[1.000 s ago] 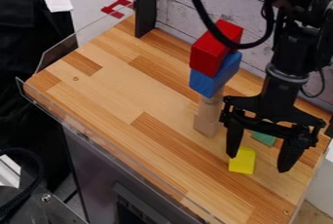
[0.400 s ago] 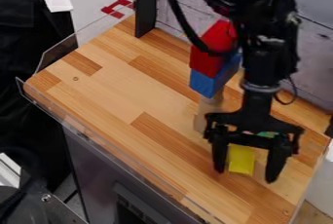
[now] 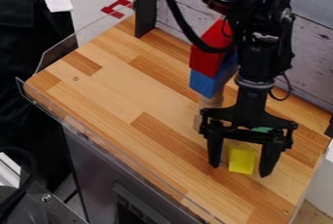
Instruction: Put the yellow rectangle on top of the red arch
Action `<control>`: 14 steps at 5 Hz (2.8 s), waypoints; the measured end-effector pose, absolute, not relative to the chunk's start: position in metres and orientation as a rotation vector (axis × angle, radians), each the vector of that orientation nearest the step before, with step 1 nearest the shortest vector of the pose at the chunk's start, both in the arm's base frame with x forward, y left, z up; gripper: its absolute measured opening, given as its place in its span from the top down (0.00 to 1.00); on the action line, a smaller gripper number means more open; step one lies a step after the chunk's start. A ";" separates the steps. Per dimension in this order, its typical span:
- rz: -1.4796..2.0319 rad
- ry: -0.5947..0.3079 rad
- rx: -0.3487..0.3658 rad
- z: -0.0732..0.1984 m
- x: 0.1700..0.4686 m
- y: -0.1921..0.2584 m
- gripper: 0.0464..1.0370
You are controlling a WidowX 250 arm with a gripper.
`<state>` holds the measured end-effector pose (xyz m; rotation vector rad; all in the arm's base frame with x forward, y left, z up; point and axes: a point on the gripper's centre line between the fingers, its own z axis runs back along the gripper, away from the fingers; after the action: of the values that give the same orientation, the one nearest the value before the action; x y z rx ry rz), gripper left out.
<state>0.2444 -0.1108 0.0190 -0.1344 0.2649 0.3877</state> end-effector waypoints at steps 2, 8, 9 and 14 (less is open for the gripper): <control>0.415 0.180 -0.034 0.010 0.253 -0.114 0.04; 0.357 0.165 -0.047 0.009 0.258 -0.120 0.49; 0.209 0.184 -0.044 0.041 0.267 -0.122 0.49; 0.166 -0.021 -0.046 0.164 0.258 -0.076 0.49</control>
<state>0.2580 -0.0756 0.1643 -0.0460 -0.0211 0.1664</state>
